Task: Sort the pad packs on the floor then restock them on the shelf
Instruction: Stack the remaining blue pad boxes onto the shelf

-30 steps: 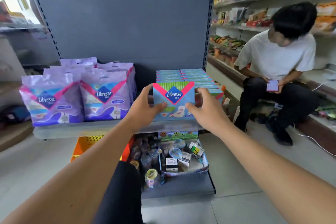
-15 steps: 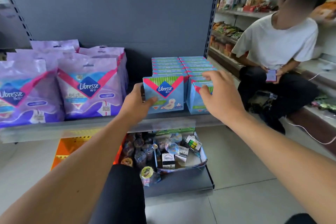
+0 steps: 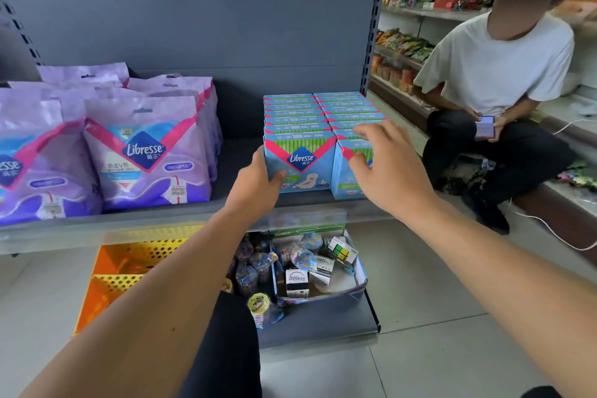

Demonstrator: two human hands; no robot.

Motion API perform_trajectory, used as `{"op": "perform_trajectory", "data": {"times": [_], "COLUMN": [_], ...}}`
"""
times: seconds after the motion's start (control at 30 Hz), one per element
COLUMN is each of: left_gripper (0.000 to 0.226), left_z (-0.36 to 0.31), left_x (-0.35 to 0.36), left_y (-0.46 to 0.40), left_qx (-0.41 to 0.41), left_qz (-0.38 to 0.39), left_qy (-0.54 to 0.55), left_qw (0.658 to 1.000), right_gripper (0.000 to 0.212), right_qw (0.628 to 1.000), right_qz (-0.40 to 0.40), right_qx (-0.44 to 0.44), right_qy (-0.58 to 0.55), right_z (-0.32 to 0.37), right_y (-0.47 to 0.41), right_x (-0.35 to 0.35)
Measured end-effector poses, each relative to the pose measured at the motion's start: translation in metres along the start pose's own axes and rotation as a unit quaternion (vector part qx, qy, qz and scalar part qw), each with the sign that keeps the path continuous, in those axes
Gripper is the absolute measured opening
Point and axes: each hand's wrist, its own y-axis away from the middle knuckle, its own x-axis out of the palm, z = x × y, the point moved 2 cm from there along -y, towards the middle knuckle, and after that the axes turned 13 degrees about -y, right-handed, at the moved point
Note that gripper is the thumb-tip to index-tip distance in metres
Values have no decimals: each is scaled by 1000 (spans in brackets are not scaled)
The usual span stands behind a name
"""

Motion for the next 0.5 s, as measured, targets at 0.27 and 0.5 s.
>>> {"op": "perform_trajectory", "data": {"times": [0.27, 0.5], "left_gripper": [48, 56], "left_z": [-12, -41], "left_x": [-11, -35], "left_y": [7, 29], "left_qx": [-11, 113], "left_qz": [3, -218], "left_qy": [-15, -232], "left_qw": [1000, 941], "right_gripper": [41, 40], "right_qw": [998, 991], "right_qz": [34, 38], "right_qx": [-26, -64], "right_qy": [43, 112], "right_z": [4, 6], "right_y": [5, 15], "right_x": [0, -17]}}
